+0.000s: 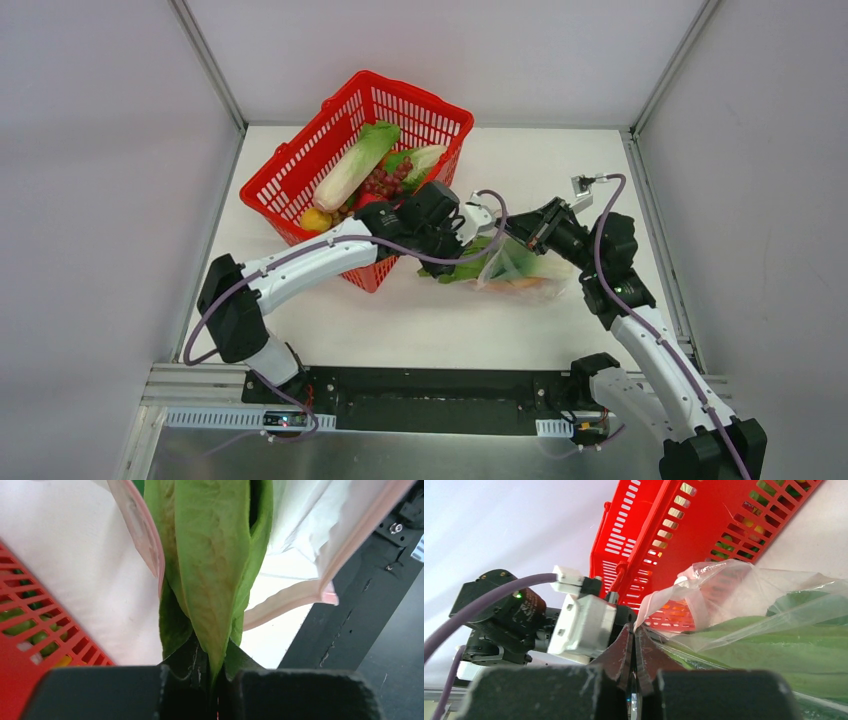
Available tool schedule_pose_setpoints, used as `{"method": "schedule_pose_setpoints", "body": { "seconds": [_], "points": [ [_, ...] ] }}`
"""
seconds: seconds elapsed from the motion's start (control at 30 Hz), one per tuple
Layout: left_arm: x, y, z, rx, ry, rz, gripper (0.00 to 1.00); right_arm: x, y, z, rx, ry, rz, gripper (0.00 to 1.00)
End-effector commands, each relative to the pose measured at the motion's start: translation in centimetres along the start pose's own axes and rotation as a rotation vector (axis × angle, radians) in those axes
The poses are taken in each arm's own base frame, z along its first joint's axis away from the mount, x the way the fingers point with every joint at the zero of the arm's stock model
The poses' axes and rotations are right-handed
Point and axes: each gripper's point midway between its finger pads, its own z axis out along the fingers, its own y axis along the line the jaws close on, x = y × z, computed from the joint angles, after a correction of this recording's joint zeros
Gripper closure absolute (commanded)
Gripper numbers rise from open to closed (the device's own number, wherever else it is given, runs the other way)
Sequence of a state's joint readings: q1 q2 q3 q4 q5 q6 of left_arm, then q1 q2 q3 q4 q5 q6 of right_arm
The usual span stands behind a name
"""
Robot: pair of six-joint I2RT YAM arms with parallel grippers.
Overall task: Place the food in the zip-top bag and seal the zipper
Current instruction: Place the fake vegetable in the zipper food storage bag.
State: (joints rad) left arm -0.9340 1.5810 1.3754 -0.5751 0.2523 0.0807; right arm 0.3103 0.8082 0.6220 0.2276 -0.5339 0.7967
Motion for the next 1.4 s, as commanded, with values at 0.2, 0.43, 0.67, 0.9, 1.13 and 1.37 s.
{"method": "schedule_pose_setpoints", "body": {
  "seconds": [0.2,0.43,0.67,0.9,1.13,1.37],
  "points": [
    [-6.6,-0.6,-4.4,0.008,-0.174,0.089,1.0,0.0,2.4,-0.3,-0.106,0.016,-0.066,1.0],
    [-6.0,-2.8,-3.0,0.191,-0.007,0.151,1.0,0.3,3.0,-0.4,-0.139,0.035,-0.1,1.0],
    [-4.7,-3.5,-1.6,0.26,0.063,0.152,1.0,-0.1,4.1,-0.7,-0.183,0.008,-0.096,1.0],
    [-4.9,-4.0,-2.1,0.304,0.03,0.22,1.0,-0.1,4.5,-0.8,-0.212,0.003,-0.084,1.0],
    [-8.1,-3.2,-0.8,0.237,-0.144,0.177,0.79,0.0,4.5,-1.1,-0.217,-0.011,-0.052,1.0],
    [-9.0,-1.3,-1.5,0.14,-0.394,0.069,0.47,-0.8,2.8,-1.2,-0.143,-0.09,-0.039,1.0]
  ]
}}
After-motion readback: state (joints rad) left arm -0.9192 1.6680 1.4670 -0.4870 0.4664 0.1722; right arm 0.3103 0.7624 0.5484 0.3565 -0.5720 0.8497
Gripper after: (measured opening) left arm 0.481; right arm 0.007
